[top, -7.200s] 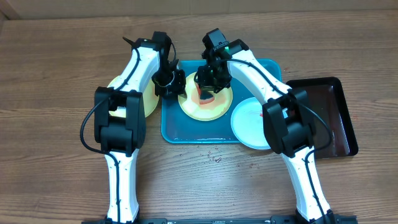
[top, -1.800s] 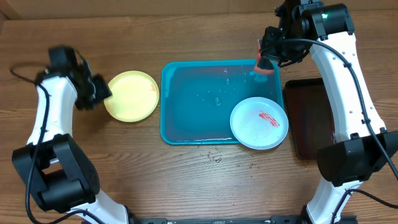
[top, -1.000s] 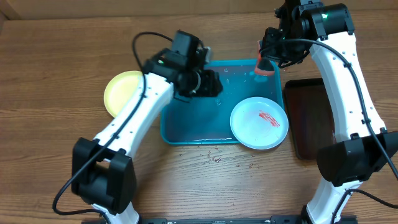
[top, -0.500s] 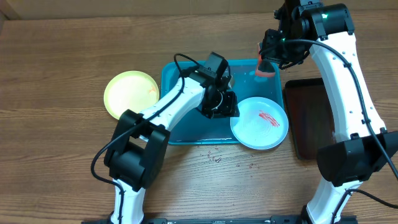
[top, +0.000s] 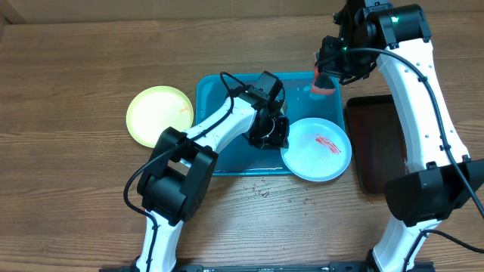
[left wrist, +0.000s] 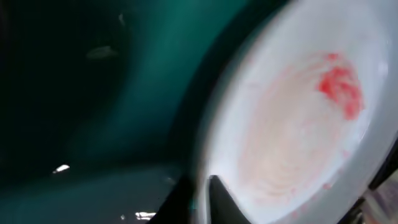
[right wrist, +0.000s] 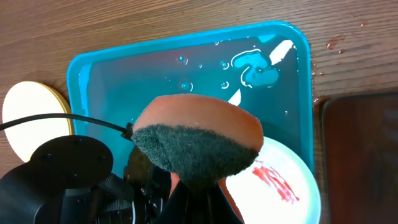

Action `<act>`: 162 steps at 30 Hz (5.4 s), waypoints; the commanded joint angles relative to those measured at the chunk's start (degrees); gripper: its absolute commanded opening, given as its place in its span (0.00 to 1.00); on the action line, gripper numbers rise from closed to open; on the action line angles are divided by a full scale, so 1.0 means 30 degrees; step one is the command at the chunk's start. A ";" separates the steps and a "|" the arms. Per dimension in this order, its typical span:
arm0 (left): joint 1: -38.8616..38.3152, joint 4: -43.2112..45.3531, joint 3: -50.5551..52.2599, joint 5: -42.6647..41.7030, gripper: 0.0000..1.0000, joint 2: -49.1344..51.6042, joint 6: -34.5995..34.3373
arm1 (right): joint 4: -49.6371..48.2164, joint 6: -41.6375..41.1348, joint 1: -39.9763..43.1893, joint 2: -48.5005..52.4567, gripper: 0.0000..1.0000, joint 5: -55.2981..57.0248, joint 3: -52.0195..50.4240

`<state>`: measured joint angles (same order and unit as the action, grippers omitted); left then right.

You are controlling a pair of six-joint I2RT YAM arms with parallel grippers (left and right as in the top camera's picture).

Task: Clean dirty plates on tray and stack at the side
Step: 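Reach the left gripper to the white plate's rim and drag it to tray center, then scrub the white plate with the sponge while the left gripper holds it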

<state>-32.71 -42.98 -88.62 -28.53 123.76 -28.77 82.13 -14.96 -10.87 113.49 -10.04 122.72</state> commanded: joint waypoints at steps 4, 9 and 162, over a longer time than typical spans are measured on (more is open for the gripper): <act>0.0109 0.0619 0.0058 0.0066 0.04 0.0095 -0.0350 | -0.0044 0.0080 0.0044 -0.0109 0.04 0.0051 0.0080; 0.0918 -0.0372 -0.1086 0.1042 0.04 0.0058 0.1086 | -0.0029 0.0080 0.0036 -0.0109 0.04 -0.0080 0.0080; 0.6579 -0.2812 0.0350 0.1639 0.04 0.0073 0.4167 | -0.9020 0.0525 -0.5493 0.6535 0.04 -0.5187 -0.6506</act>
<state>-12.71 -51.42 -87.59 -24.86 123.39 -17.76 52.23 -13.89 -27.11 131.74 -20.05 103.48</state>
